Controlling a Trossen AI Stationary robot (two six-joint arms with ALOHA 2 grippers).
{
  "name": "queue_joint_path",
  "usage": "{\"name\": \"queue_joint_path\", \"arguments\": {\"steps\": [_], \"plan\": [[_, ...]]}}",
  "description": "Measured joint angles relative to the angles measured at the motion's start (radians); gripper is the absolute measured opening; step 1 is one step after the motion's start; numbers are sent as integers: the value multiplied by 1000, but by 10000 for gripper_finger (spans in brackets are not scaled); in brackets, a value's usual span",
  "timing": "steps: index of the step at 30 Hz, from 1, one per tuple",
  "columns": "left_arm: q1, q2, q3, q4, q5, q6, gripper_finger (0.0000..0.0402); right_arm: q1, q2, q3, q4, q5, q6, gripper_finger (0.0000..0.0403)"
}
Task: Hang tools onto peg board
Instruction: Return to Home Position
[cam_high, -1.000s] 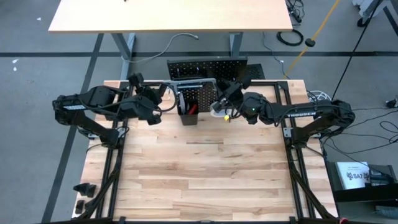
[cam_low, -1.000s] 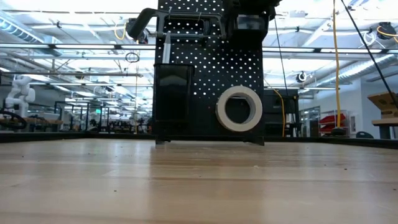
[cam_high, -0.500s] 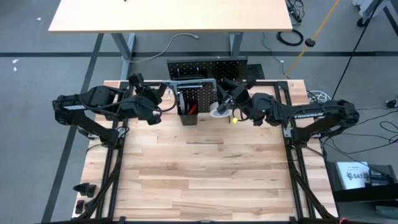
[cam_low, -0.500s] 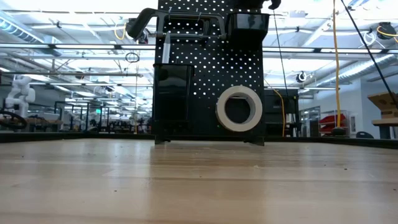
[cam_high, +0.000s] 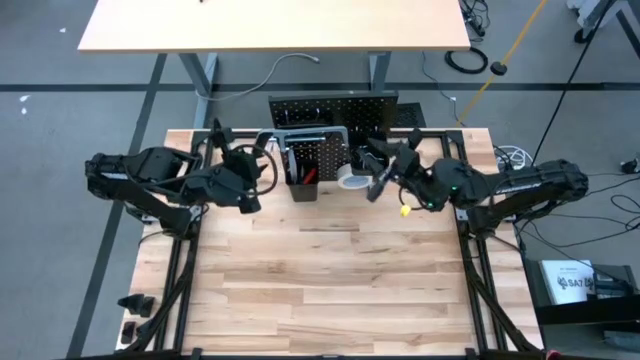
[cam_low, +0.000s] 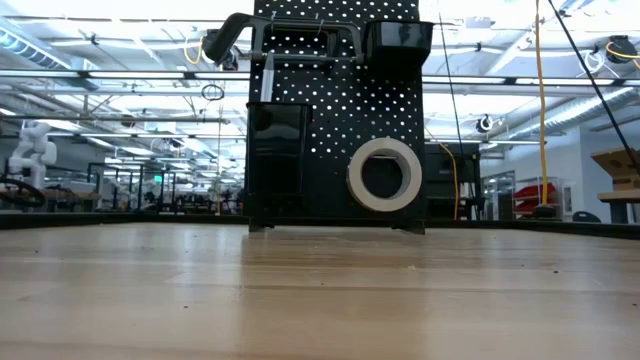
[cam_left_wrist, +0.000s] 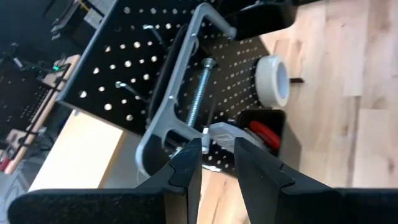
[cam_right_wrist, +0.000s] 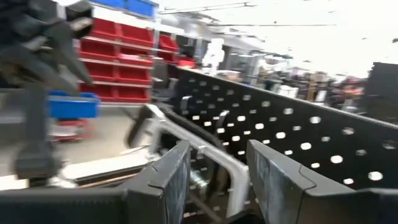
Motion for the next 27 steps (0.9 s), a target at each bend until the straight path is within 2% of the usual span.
{"name": "queue_joint_path", "arguments": {"steps": [10,16,22,27], "plan": [[-132,0,0,0,-14,-93,97,100,-119,0,-272,-131,177,153],[-241,-1,-31,6,-80,-170,97,165,-175,0,-406,-186,290,153],[-345,-46,-153,27,-168,-272,97,231,-208,0,-483,-186,349,153],[-403,-135,-321,89,-172,-368,97,287,-231,0,-572,-186,387,153]]}}
